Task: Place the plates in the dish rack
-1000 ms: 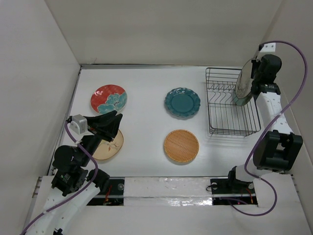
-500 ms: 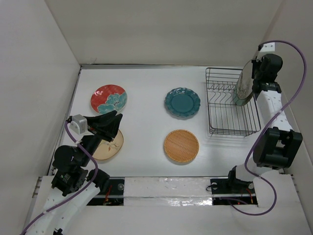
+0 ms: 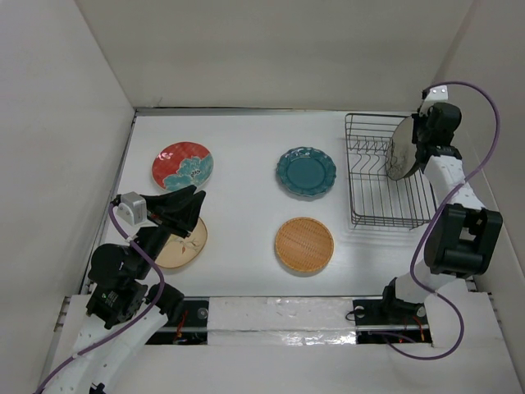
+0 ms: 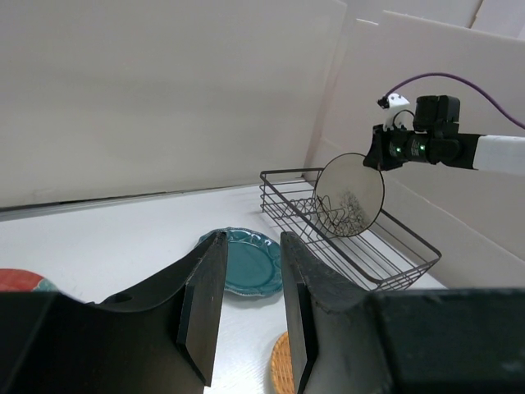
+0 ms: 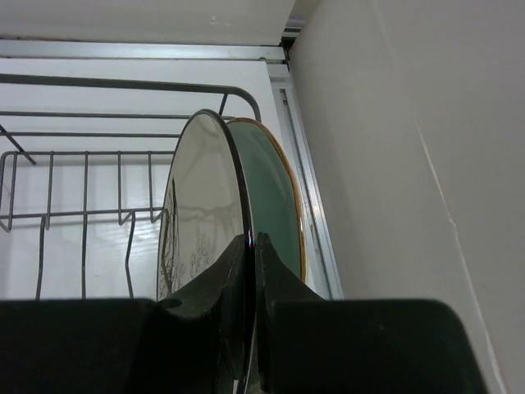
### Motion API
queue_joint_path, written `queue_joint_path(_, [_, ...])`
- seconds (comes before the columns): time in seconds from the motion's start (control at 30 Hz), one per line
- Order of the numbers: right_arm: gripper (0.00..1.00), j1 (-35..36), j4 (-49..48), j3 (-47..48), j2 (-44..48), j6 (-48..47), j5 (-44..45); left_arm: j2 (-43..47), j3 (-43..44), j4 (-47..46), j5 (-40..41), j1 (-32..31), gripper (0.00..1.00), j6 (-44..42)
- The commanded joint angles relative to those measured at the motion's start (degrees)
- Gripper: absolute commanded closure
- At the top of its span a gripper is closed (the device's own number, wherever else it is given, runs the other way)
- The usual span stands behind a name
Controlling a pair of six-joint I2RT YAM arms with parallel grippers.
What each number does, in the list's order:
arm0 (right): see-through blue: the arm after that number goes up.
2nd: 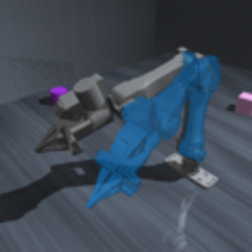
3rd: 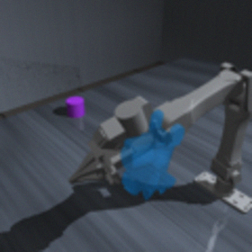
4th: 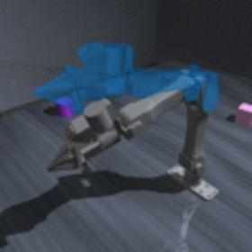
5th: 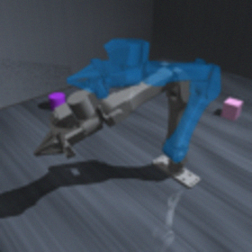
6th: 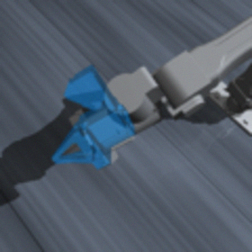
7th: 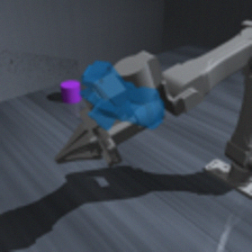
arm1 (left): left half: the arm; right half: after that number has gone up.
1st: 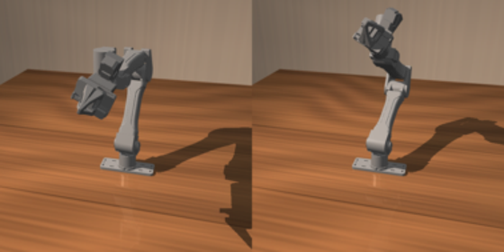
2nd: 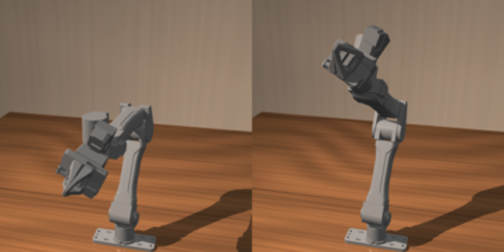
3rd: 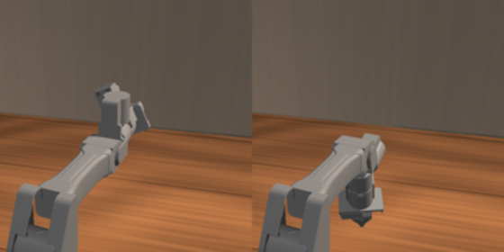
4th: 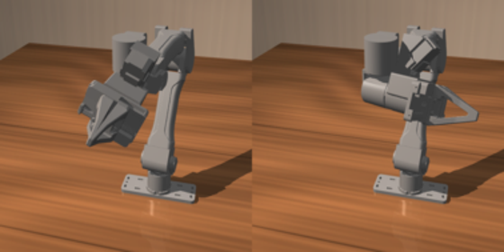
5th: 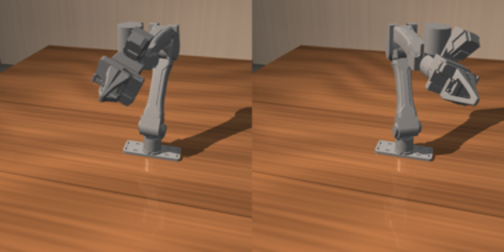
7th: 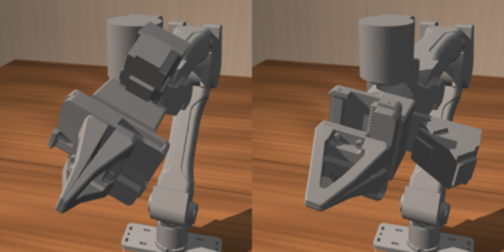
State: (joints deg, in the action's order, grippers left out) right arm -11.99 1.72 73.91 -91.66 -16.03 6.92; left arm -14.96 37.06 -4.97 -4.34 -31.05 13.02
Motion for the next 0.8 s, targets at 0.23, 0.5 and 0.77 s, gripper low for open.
queue_joint_path(0.23, [0.32, 0.4, -8.7, -3.1, 4.5, 15.5, 7.1, -0.9, -0.6, -3.2, -0.6, -0.2, 0.71, 0.3])
queue_joint_path(0.5, [0.32, 8.3, -3.4, -5.0, 16.9, 28.0, 10.6, -1.6, -0.6, -3.1, -0.4, -0.2, 0.71, 0.3])
queue_joint_path(0.77, [1.00, 21.8, 5.9, -18.2, 32.8, 37.9, -0.8, -2.1, -0.5, -2.9, -0.6, -0.2, 0.93, 0.4])
